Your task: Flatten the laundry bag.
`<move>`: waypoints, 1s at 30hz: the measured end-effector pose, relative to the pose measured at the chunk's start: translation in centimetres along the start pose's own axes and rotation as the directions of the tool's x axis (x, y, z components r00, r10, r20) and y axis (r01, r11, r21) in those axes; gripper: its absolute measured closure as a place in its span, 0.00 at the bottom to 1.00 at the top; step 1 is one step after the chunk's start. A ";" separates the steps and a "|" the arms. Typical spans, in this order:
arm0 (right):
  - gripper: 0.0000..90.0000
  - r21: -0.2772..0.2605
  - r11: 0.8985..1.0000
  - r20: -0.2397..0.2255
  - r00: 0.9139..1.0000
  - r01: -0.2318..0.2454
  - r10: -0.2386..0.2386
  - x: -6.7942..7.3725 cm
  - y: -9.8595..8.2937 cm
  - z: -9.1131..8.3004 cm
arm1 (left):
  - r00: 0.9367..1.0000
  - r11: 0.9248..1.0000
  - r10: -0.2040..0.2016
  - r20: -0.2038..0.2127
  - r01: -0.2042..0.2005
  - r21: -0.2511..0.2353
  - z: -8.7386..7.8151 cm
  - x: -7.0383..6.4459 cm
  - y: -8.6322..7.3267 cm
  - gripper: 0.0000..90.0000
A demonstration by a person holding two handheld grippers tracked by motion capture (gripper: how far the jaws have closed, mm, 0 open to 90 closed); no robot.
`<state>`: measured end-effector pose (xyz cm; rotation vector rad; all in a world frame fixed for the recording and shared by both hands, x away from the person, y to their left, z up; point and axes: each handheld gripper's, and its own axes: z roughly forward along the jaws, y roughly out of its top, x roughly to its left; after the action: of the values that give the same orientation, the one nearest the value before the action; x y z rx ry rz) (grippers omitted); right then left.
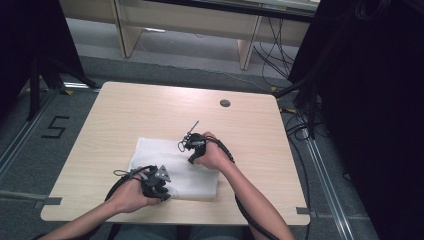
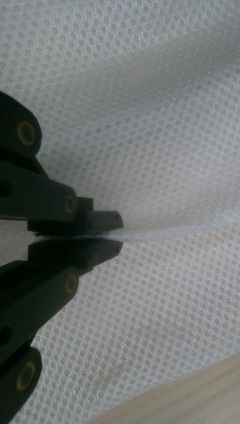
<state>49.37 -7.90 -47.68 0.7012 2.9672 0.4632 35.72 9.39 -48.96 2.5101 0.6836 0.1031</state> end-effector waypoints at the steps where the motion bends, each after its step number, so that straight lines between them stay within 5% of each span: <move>1: 0.99 0.000 1.000 -0.004 1.000 0.008 -0.008 0.0 0.0 -0.1 | 1.000 1.000 0.004 0.000 -0.004 0.001 0.1 0.0 0.1 0.83; 10: 0.99 -0.099 0.995 0.009 1.000 -0.028 0.029 0.2 0.0 -3.5 | 1.000 1.000 -0.007 -0.010 0.007 -0.009 0.7 0.5 1.1 0.85; 20: 0.99 -0.191 0.982 0.036 0.999 -0.008 0.015 1.6 0.1 -8.3 | 0.999 1.000 -0.013 -0.048 0.012 -0.021 1.3 1.5 2.1 0.87; 30: 0.99 -0.239 0.971 0.063 0.998 0.009 0.006 3.3 -0.4 -10.4 | 0.997 0.998 -0.014 -0.073 0.009 -0.060 0.6 2.0 2.9 0.89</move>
<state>44.98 -9.65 -37.82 0.6731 2.7874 0.7677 38.85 7.93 -48.14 2.4547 0.7137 0.2092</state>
